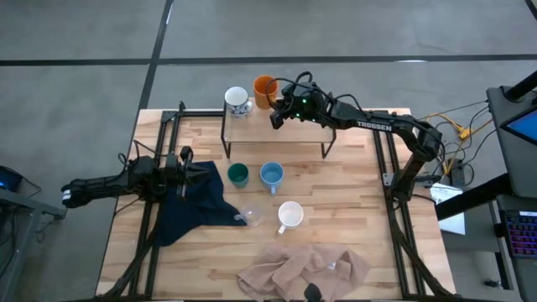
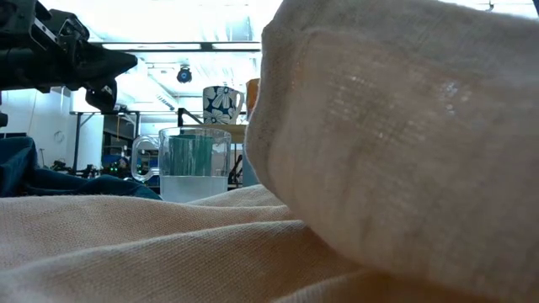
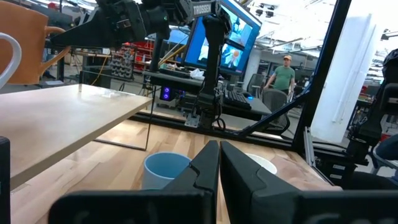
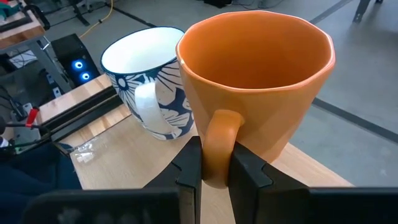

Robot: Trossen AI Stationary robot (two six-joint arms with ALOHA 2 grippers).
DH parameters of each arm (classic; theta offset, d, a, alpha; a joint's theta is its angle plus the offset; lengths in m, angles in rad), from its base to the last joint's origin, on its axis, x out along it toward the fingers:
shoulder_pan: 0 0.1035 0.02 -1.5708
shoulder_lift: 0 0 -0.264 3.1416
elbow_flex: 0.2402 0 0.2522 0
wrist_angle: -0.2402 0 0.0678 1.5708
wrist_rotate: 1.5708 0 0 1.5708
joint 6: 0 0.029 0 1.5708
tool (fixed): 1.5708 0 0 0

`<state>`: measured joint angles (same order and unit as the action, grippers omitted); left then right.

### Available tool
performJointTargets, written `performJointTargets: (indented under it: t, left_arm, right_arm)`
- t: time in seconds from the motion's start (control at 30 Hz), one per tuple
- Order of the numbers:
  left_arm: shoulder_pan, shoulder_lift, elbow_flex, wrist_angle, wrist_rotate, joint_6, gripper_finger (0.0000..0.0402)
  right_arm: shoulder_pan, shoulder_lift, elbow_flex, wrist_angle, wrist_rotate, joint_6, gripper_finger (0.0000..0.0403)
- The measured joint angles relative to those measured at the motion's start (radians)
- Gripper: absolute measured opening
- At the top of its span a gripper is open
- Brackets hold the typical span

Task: Stack small to large cups/mugs on shelf
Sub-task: Put the orange mug on the shelf

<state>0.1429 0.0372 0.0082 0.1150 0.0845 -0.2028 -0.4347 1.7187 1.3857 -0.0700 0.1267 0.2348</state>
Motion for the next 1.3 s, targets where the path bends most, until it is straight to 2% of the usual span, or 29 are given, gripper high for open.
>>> performJointTargets:
  t: [1.0,1.3]
  left_arm:
    - [0.000,0.002,0.000,0.000,0.009,0.000,0.0000]
    - [0.000,0.002,0.000,0.000,0.015,-0.002,0.0000]
  right_arm:
    - [-0.013,0.032,0.000,-0.020,-0.088,-0.064,0.0041]
    - [-0.015,0.068,-0.002,0.057,-0.084,-0.064,0.0041]
